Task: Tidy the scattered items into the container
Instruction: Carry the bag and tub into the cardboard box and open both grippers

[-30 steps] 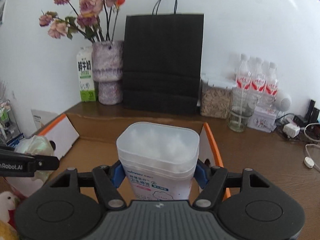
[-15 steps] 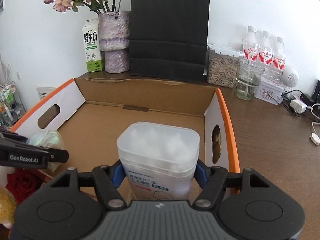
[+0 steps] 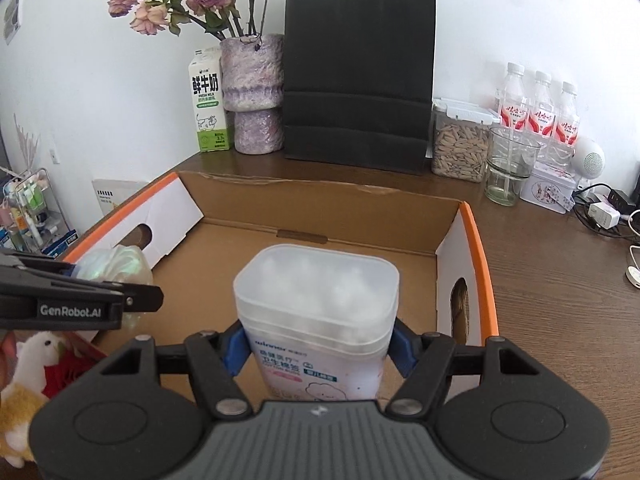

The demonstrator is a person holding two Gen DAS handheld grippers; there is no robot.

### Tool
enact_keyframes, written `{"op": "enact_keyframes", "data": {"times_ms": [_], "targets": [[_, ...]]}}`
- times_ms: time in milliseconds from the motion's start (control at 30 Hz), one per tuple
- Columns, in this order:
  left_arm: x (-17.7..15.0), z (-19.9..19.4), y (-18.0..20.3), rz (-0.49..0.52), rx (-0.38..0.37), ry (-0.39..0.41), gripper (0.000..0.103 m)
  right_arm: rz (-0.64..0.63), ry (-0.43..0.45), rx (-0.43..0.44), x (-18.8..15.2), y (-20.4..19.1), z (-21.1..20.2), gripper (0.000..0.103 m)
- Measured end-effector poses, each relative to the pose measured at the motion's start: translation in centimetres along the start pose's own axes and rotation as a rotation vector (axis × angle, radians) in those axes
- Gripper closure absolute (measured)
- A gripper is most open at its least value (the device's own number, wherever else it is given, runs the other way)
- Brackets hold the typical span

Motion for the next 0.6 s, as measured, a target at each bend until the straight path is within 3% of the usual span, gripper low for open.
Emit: {"op": "enact_keyframes", "data": {"times_ms": [133, 167, 200, 233, 267, 367, 600], "targets": [[0.0, 0.0, 0.2, 0.012, 0.008, 0.012, 0.052, 0.006, -0.004, -0.004, 0.1, 0.0, 0.2, 0.035], [0.0, -0.1, 0.3, 0.016, 0.012, 0.019, 0.046, 0.004, -0.005, -0.008, 0.1, 0.0, 0.2, 0.035], [0.0, -0.3, 0.4, 0.015, 0.015, 0.031, 0.030, -0.005, 0.001, -0.021, 0.1, -0.1, 0.2, 0.031], [0.0, -0.5, 0.4, 0.013, 0.020, 0.052, 0.017, -0.019, 0.008, -0.039, 0.1, -0.2, 0.1, 0.013], [0.1, -0.8, 0.4, 0.014, 0.047, 0.074, 0.001, -0.026, 0.022, -0.055, 0.2, -0.2, -0.1, 0.004], [0.2, -1.7, 0.6, 0.045, 0.088, 0.151, 0.000, -0.010, 0.062, -0.051, 0.7, 0.3, -1.2, 0.000], [0.4, -2.3, 0.5, 0.039, 0.096, 0.167, 0.000, -0.002, 0.095, -0.058, 1.2, 0.6, -2.5, 0.000]]}}
Point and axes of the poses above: each gripper's, at about its wrist camera, not at the fingertips, and z roughly the way its jaws point, y to its right, x to its top, the point moved 1 cm from there along z, roughly the way its jaws point, and after that the axes turned 4 degrees about y, right-handed, at the moved point
